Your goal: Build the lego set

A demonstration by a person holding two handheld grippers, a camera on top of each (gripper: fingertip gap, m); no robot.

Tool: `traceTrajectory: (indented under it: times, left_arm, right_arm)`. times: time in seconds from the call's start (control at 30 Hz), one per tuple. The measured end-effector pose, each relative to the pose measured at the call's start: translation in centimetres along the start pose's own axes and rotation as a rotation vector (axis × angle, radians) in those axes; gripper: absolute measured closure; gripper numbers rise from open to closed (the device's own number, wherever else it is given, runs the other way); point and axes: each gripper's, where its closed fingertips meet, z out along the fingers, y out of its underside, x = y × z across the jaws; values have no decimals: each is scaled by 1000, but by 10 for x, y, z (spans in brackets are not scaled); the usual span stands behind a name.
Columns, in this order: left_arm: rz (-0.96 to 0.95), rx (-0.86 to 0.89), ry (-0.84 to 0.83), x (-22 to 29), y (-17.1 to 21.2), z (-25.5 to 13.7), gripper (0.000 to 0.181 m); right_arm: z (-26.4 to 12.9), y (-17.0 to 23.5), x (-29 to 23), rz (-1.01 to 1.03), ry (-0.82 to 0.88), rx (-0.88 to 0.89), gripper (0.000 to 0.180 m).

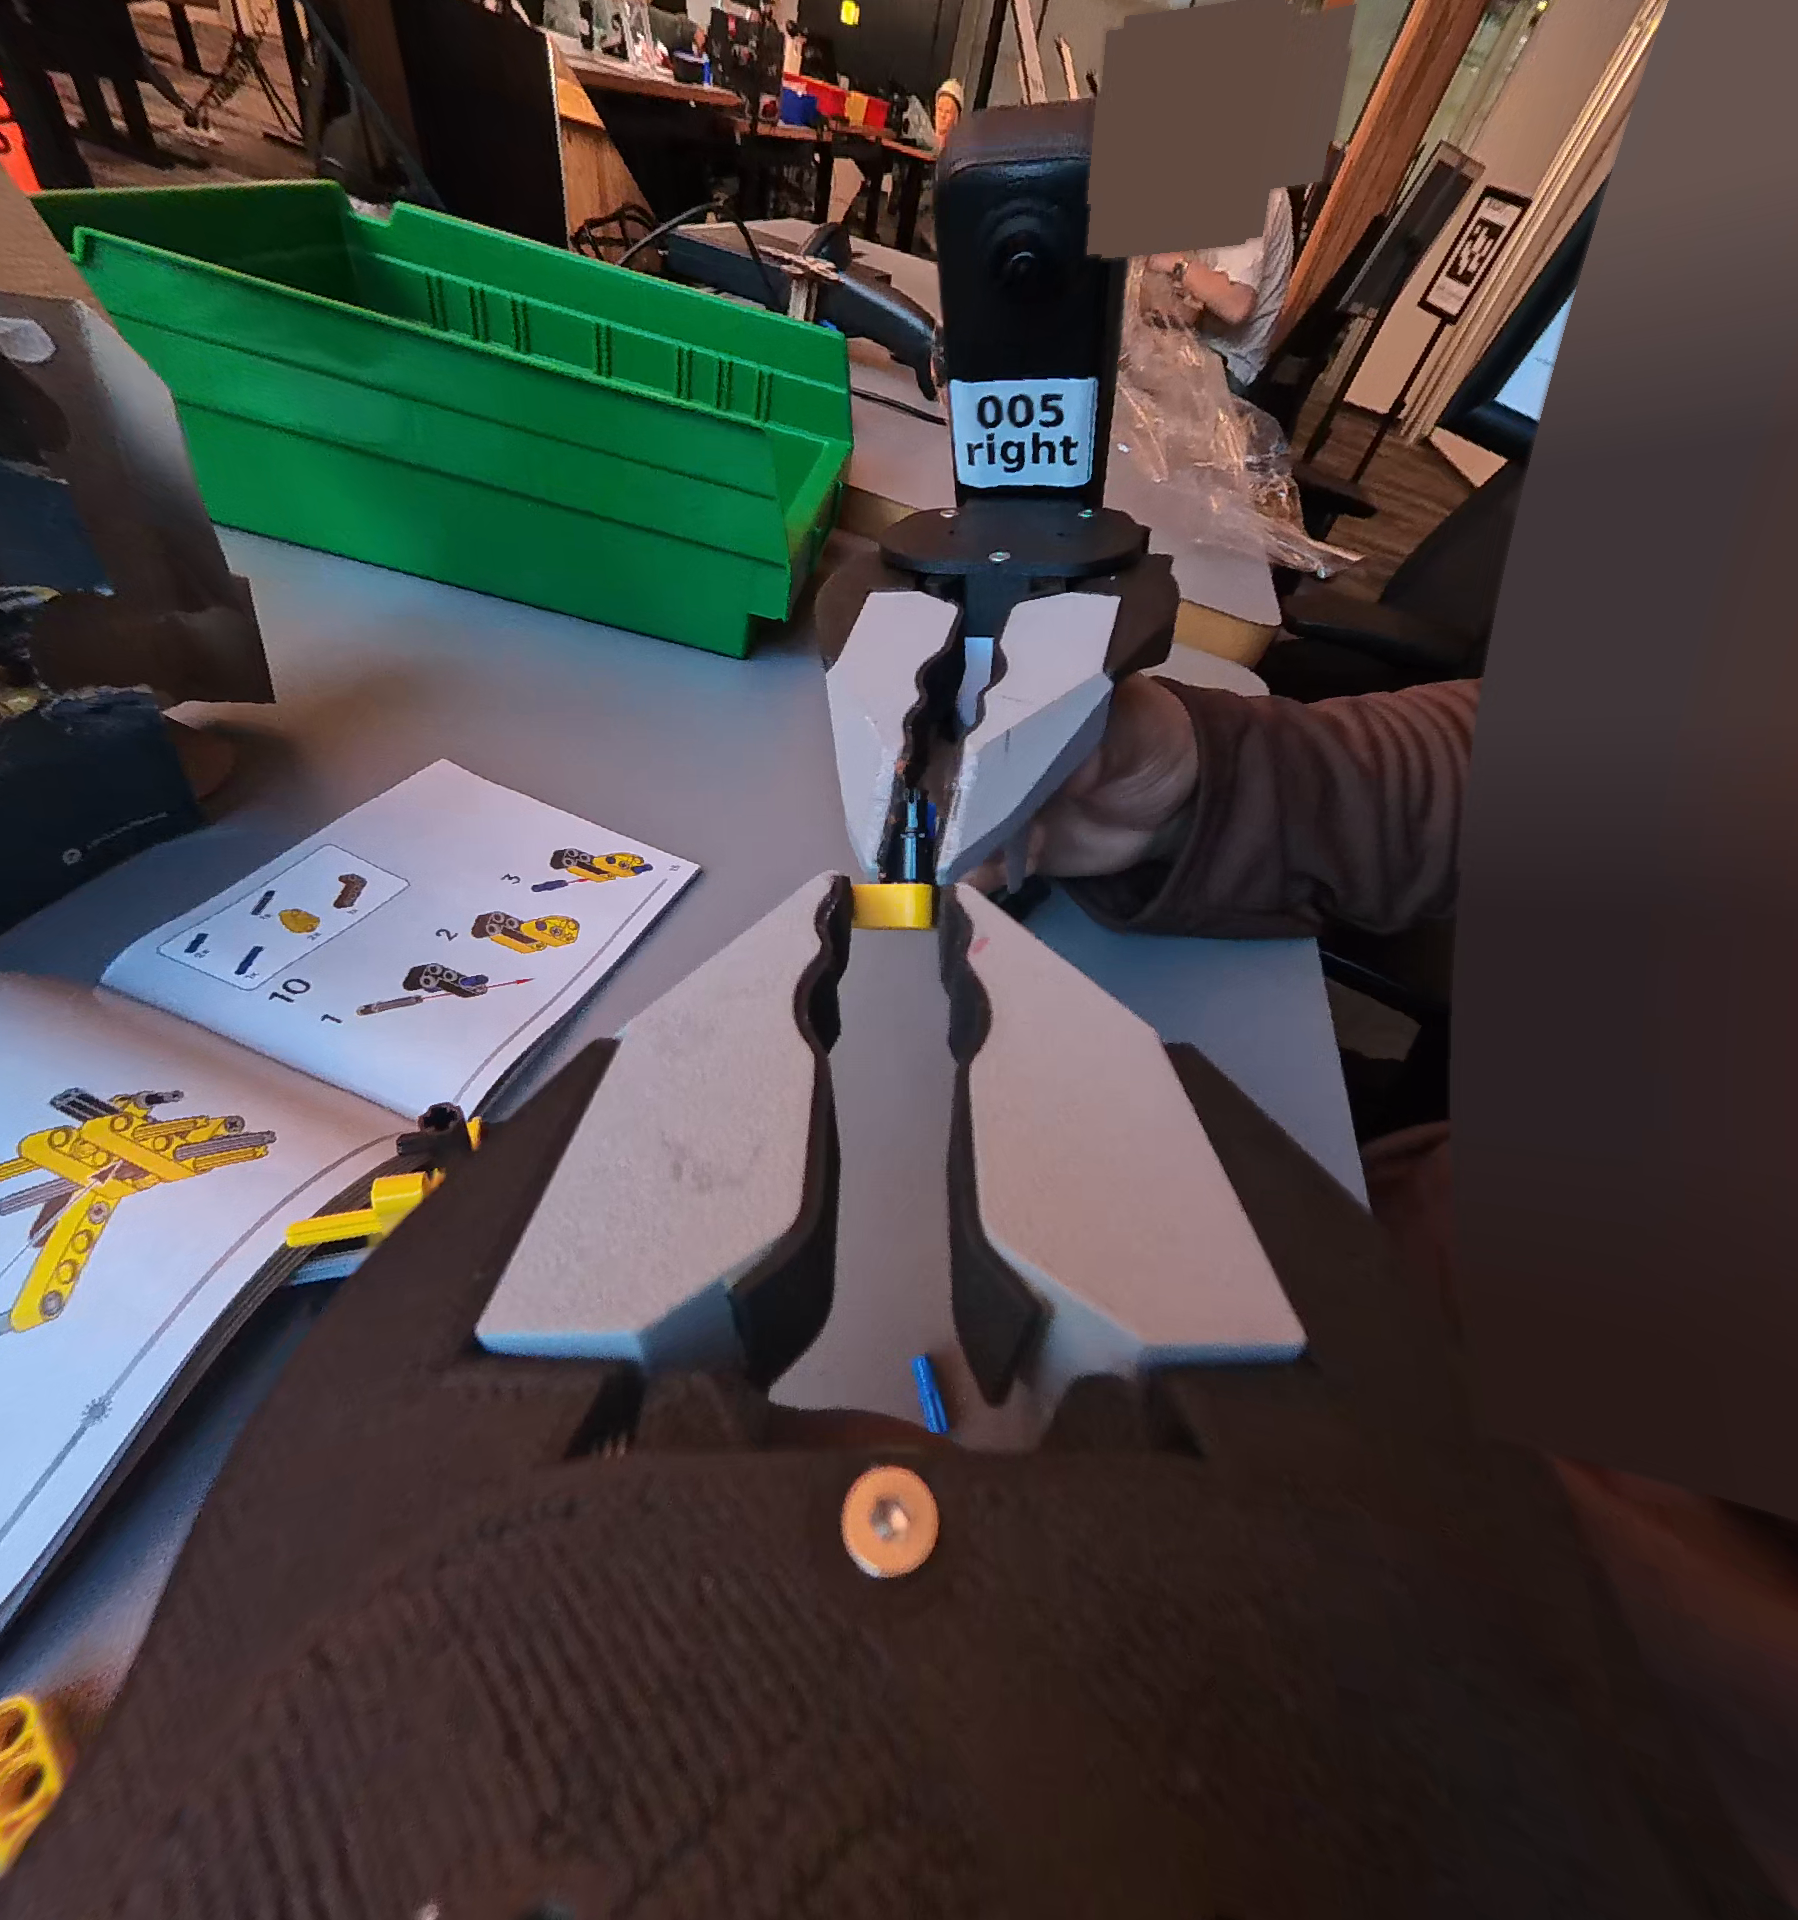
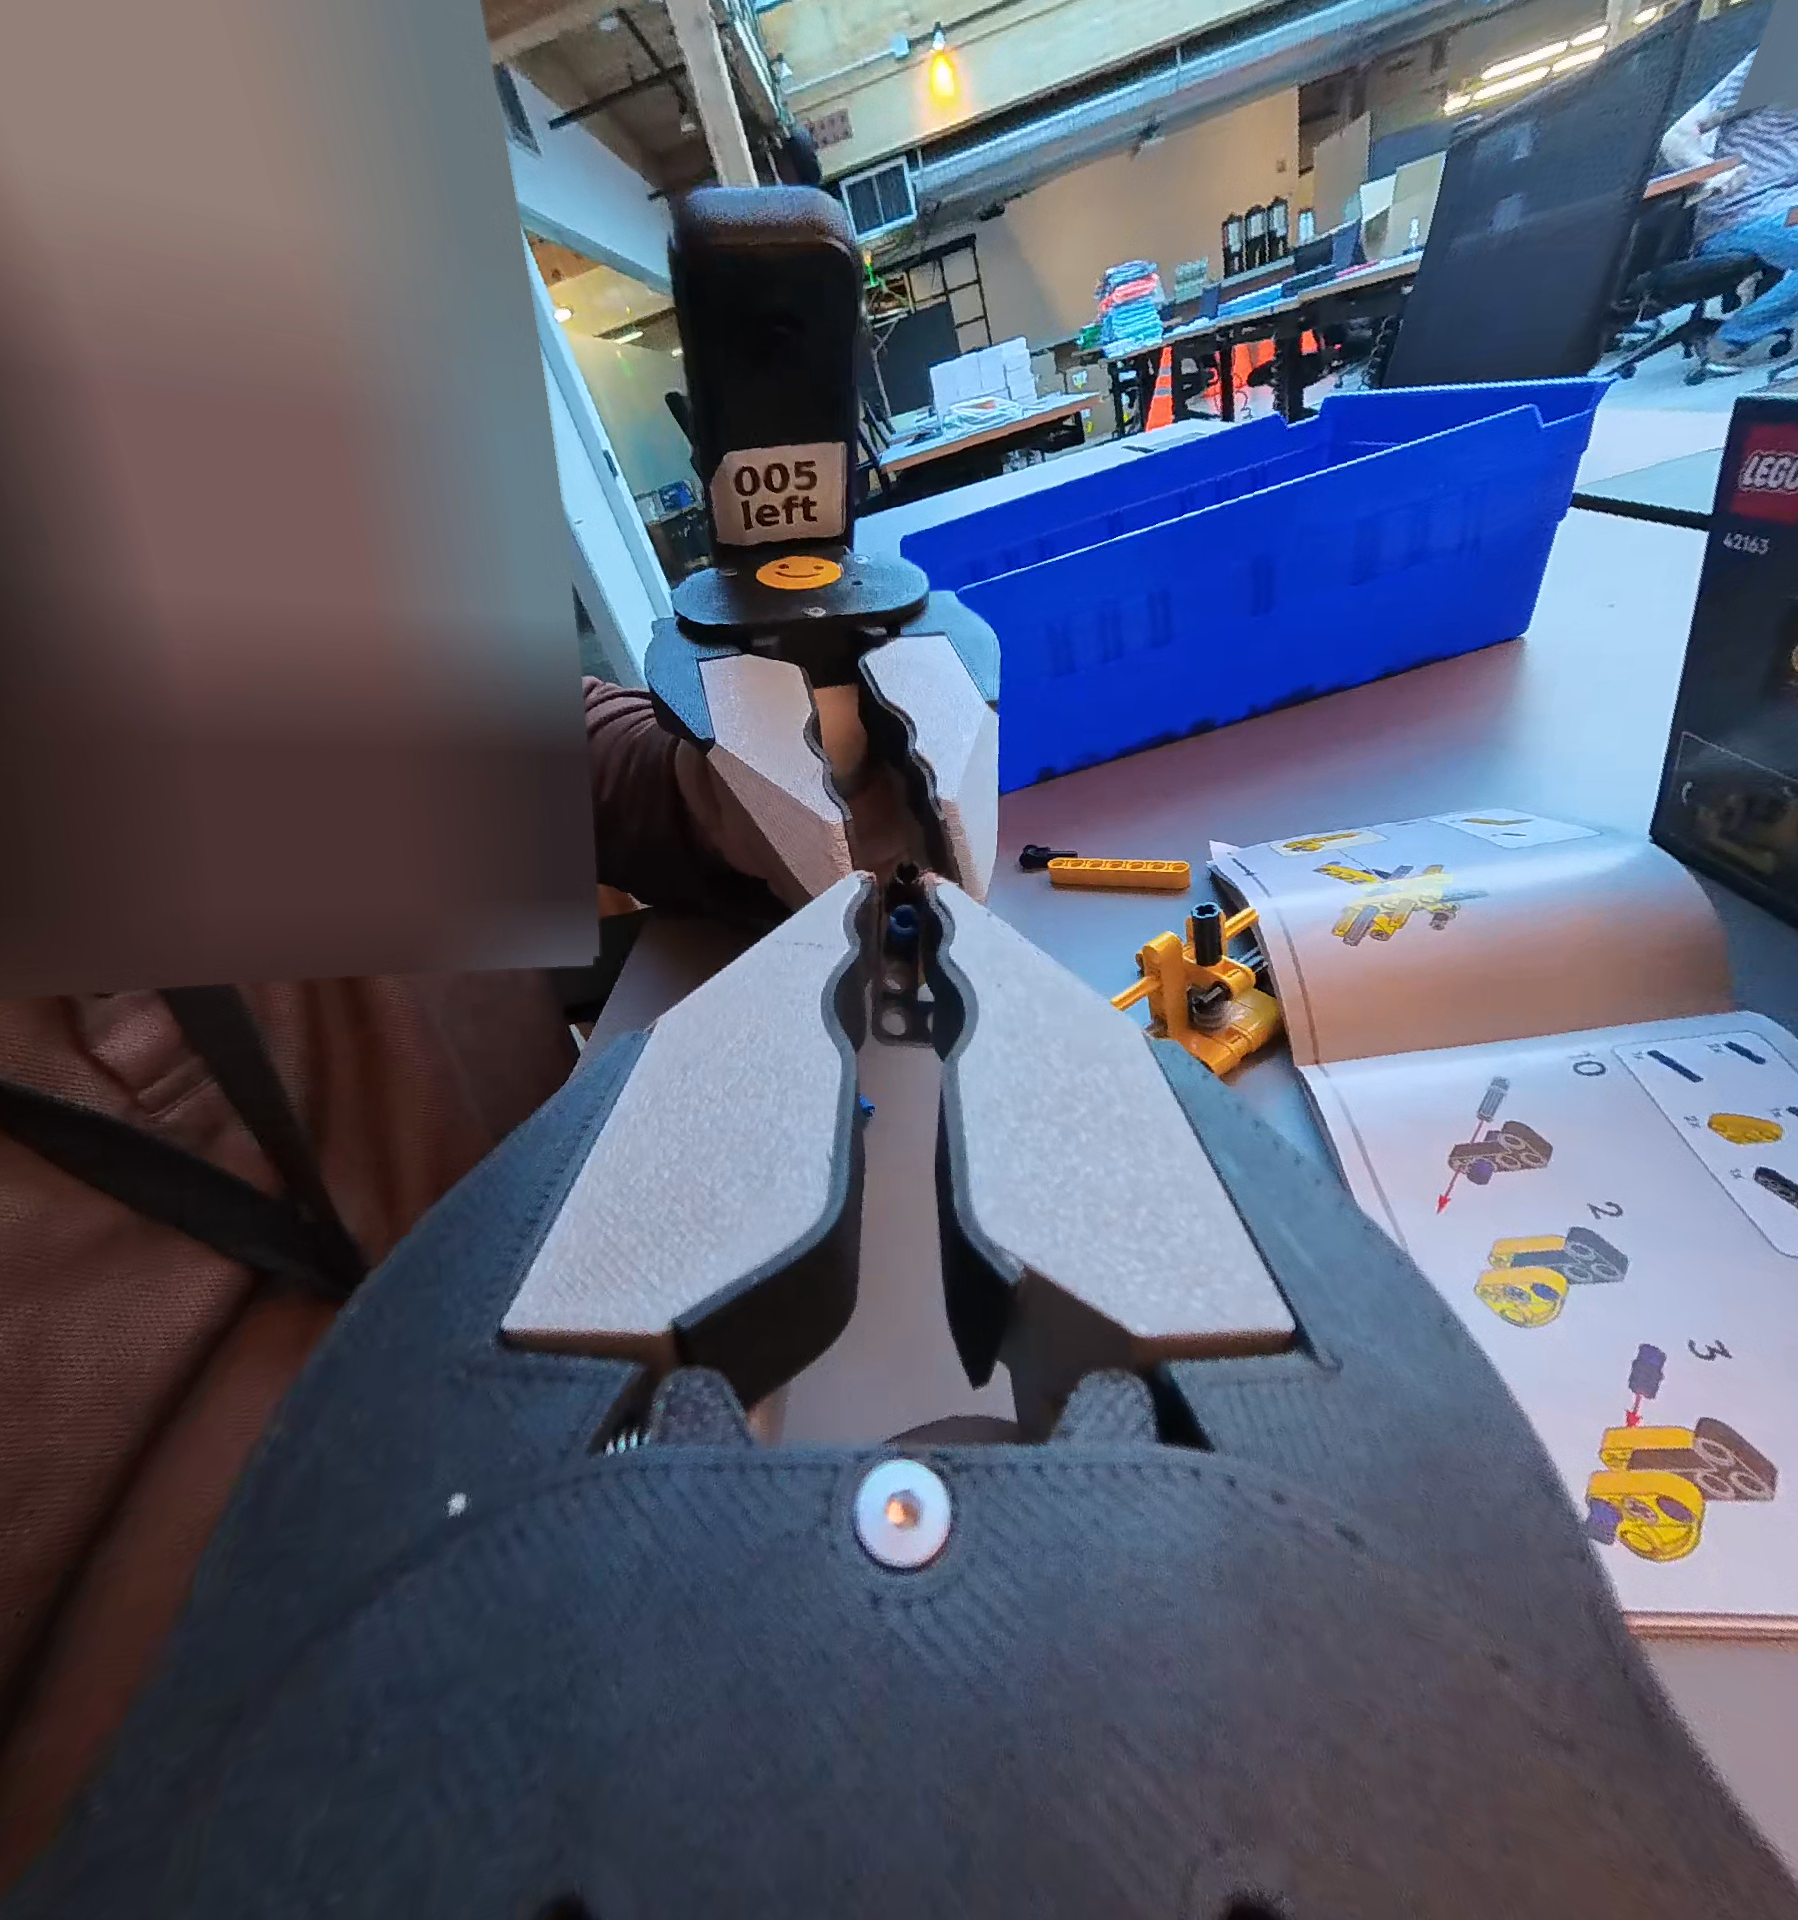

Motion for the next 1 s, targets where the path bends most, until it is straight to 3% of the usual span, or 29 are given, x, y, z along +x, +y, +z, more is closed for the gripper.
traceTrajectory:
  times: [0.03, 0.23, 0.5, 1.0]
  left_arm:
    - [-11, 0, 6, 0, 1, 0, 167]
    - [3, -22, -10, -6, 9, 2, 167]
    - [-136, 158, -25, -13, -17, -2, 167]
    - [-157, 225, -58, -15, -27, -7, 167]
  right_arm:
    - [0, 1, 0, 7, -1, -5, 175]
    - [1, 8, 6, 25, 64, -66, 176]
    - [-1, -21, 16, 206, 81, 169, 177]
    - [1, -33, 18, 271, 65, 279, 177]
